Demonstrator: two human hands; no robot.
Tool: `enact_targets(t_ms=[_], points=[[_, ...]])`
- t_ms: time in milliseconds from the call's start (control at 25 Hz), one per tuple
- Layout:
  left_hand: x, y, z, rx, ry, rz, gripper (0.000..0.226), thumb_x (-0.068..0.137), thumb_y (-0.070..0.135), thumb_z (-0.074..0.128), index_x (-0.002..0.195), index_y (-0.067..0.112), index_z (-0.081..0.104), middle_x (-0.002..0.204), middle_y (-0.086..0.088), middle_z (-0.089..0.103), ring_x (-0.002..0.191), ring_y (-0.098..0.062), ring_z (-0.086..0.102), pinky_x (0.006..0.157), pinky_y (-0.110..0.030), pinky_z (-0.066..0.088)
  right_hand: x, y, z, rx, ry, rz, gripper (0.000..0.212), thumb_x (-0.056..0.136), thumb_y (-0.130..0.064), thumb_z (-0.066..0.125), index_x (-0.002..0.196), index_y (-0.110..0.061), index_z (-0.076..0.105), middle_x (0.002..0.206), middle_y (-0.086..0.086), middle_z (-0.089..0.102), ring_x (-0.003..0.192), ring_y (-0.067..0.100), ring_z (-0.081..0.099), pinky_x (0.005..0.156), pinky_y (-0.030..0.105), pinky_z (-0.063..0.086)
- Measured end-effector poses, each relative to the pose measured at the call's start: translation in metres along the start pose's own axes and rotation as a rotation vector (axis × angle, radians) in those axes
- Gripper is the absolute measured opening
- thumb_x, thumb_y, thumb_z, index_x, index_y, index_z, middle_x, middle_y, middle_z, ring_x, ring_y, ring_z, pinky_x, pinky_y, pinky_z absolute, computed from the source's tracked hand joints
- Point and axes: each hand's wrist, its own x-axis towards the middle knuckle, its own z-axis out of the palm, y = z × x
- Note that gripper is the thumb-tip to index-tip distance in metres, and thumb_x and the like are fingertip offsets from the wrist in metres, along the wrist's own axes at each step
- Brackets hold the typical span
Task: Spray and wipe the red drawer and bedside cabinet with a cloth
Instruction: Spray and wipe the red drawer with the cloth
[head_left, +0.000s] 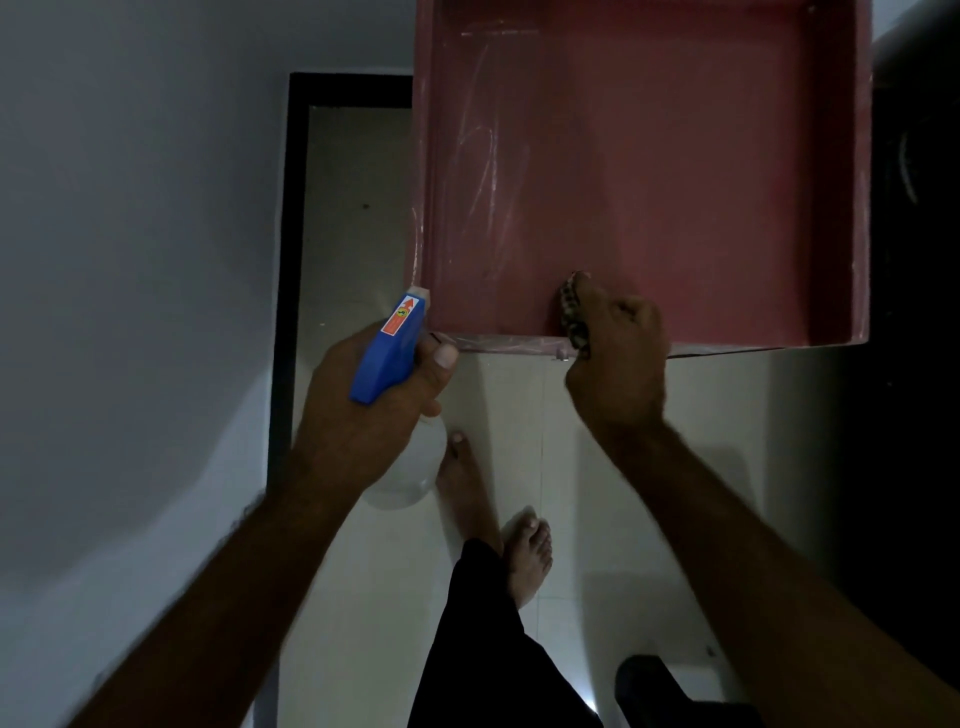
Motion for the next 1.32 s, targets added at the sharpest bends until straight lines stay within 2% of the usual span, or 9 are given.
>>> enact_targets(t_ms=[80, 240, 440, 600, 720, 880, 960, 1160, 1320], points=[[-0.002, -0.003, 0.002, 0.004, 0.002, 0.002, 0.015, 0.094, 0.027, 0.066, 0.094, 0.013, 0.063, 0.084, -0.015, 0.071, 0.066, 0.003, 0.066, 0.059, -0.003, 0.047, -0.005, -0.018, 0.005, 0.000, -0.066, -0.044, 0.086, 0.064, 0.015, 0.055, 0.147, -0.008, 0.056, 0.130, 0.012, 0.069, 0.110, 0.042, 0.055, 0.088, 0.047, 0.051], [-0.004, -0.001, 0.004, -0.003, -0.018, 0.012, 0.012, 0.094, 0.026, 0.066, 0.088, 0.017, 0.061, 0.084, -0.016, 0.070, 0.067, -0.001, 0.067, 0.061, -0.004, 0.048, -0.005, -0.031, 0.010, 0.039, -0.230, -0.300, 0.084, 0.067, 0.014, 0.059, 0.147, -0.012, 0.058, 0.134, 0.007, 0.069, 0.116, 0.040, 0.057, 0.089, 0.049, 0.049], [-0.001, 0.001, -0.004, -0.009, -0.022, 0.005, 0.032, 0.080, 0.045, 0.061, 0.091, 0.014, 0.061, 0.084, -0.015, 0.070, 0.067, 0.000, 0.066, 0.060, -0.004, 0.048, 0.016, -0.015, 0.005, -0.013, -0.085, -0.168, 0.081, 0.065, 0.015, 0.060, 0.142, -0.009, 0.061, 0.117, 0.013, 0.073, 0.107, 0.042, 0.059, 0.084, 0.048, 0.050], [0.003, 0.000, -0.011, -0.008, 0.015, -0.007, 0.031, 0.088, 0.035, 0.066, 0.097, 0.005, 0.064, 0.084, -0.016, 0.071, 0.070, -0.008, 0.069, 0.062, -0.004, 0.047, -0.001, -0.050, 0.017, 0.050, -0.247, -0.346, 0.081, 0.065, 0.013, 0.061, 0.143, -0.006, 0.060, 0.130, 0.012, 0.071, 0.115, 0.043, 0.060, 0.087, 0.049, 0.050], [0.007, 0.003, -0.014, -0.017, 0.007, 0.010, 0.024, 0.089, 0.036, 0.065, 0.093, 0.013, 0.064, 0.081, -0.011, 0.072, 0.072, -0.011, 0.069, 0.063, -0.004, 0.048, 0.006, -0.049, 0.017, 0.034, -0.300, -0.437, 0.083, 0.064, 0.014, 0.063, 0.145, -0.007, 0.059, 0.132, 0.012, 0.070, 0.119, 0.041, 0.060, 0.087, 0.051, 0.048], [0.012, 0.006, -0.021, -0.059, 0.023, 0.005, 0.042, 0.079, 0.047, 0.063, 0.094, 0.008, 0.064, 0.078, -0.011, 0.072, 0.065, -0.004, 0.069, 0.063, -0.005, 0.049, 0.021, -0.032, 0.010, -0.008, -0.130, -0.207, 0.080, 0.066, 0.011, 0.059, 0.143, -0.009, 0.060, 0.121, 0.010, 0.073, 0.113, 0.039, 0.059, 0.086, 0.048, 0.049], [0.015, 0.006, -0.024, -0.053, 0.031, -0.008, 0.045, 0.078, 0.048, 0.062, 0.095, 0.007, 0.063, 0.080, -0.011, 0.071, 0.065, -0.001, 0.069, 0.060, -0.004, 0.048, 0.014, -0.045, 0.014, -0.001, -0.139, -0.170, 0.080, 0.067, 0.011, 0.057, 0.145, -0.008, 0.058, 0.126, 0.010, 0.072, 0.114, 0.040, 0.058, 0.088, 0.048, 0.048], [0.021, 0.009, -0.028, -0.053, 0.042, -0.014, 0.049, 0.077, 0.048, 0.062, 0.100, 0.005, 0.063, 0.080, -0.012, 0.071, 0.065, -0.002, 0.069, 0.059, -0.004, 0.048, 0.001, -0.055, 0.018, 0.038, -0.276, -0.447, 0.075, 0.069, 0.007, 0.059, 0.143, -0.006, 0.061, 0.133, 0.008, 0.070, 0.118, 0.037, 0.061, 0.091, 0.047, 0.048], [0.025, 0.012, -0.032, -0.063, 0.026, 0.004, 0.042, 0.078, 0.049, 0.062, 0.095, 0.010, 0.062, 0.079, -0.012, 0.071, 0.065, -0.004, 0.070, 0.059, -0.004, 0.048, 0.026, -0.038, 0.009, -0.005, -0.132, -0.152, 0.081, 0.065, 0.012, 0.060, 0.142, -0.008, 0.061, 0.123, 0.009, 0.073, 0.111, 0.041, 0.061, 0.086, 0.050, 0.052]])
